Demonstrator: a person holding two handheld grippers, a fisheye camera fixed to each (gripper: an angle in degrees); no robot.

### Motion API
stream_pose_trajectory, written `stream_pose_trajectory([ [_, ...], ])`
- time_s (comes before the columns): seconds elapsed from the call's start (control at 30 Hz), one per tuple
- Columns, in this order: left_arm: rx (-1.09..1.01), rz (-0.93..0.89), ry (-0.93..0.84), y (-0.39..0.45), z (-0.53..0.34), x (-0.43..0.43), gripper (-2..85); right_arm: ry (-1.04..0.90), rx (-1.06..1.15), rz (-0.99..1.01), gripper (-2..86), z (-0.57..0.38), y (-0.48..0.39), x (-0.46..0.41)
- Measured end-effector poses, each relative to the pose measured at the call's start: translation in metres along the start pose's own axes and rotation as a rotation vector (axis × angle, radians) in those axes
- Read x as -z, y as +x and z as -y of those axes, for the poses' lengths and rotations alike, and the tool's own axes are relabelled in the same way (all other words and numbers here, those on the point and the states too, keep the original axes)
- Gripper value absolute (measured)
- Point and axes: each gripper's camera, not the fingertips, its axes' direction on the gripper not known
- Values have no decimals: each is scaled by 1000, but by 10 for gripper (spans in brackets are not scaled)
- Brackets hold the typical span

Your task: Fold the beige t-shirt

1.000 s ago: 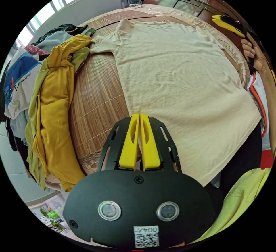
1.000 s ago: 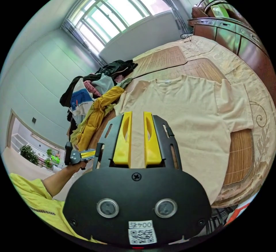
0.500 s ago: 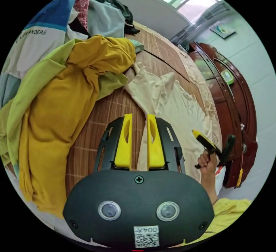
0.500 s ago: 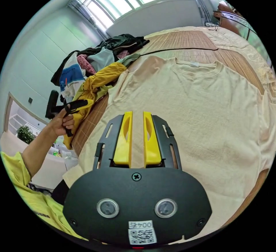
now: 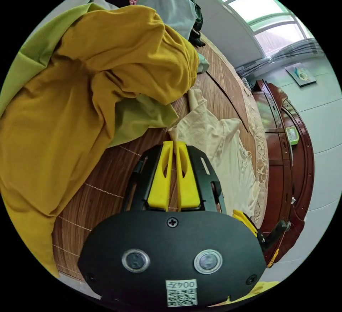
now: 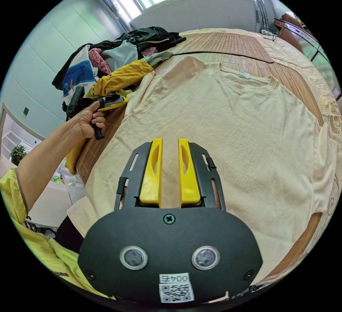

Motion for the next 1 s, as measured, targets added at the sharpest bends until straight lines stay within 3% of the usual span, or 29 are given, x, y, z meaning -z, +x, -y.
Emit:
stream_pose_trajectory([
  [0.33,-369,-62,164,112,-97,36,11,53,-21,-34,121,-18,38,-50],
  [0.53,-866,43,193,235,-208,24,10,48,-48,-27,143,-21,63,-79],
  [0.63,-1158,198,178,294,-284,-3,10,56,-72,-18,153,-22,77,-92],
  [0.8,-1708,608,130,364,-433,-88,13,119,-118,-49,134,-28,98,-101],
  [0.9,-1922,789,71,374,-496,-134,15,170,-142,-75,122,-33,110,-107],
  [1.0,-1984,916,24,380,-532,-158,19,170,-143,-52,121,-35,115,-119],
])
